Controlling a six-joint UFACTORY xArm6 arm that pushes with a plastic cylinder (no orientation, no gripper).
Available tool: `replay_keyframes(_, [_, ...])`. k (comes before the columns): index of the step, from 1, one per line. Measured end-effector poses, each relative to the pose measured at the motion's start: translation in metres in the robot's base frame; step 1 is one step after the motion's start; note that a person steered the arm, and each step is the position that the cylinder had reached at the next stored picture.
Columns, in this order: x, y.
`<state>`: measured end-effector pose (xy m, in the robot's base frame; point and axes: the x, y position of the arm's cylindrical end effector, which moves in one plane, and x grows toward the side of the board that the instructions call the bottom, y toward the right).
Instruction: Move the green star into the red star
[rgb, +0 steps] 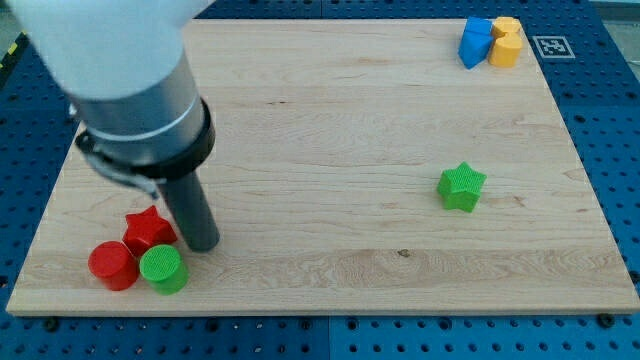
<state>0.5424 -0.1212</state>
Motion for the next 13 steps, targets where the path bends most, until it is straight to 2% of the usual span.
replay_keyframes(1, [-0.057, 0.017])
replay_keyframes(2, [-0.109, 0.077])
replay_keyframes(4, [-0.131, 0.289])
replay_keyframes(5, [-0.083, 0.382])
replay_keyframes(6, [-0.035, 0.401])
replay_keyframes(8, [-0.035, 0.191])
replay_keyframes(9, [-0.042, 0.142])
replay_keyframes(10, [-0.036, 0.206])
replay_keyframes(11, [-0.055, 0.243])
replay_keyframes(12, [-0.073, 0.178])
replay_keyframes(13, [-0.071, 0.081])
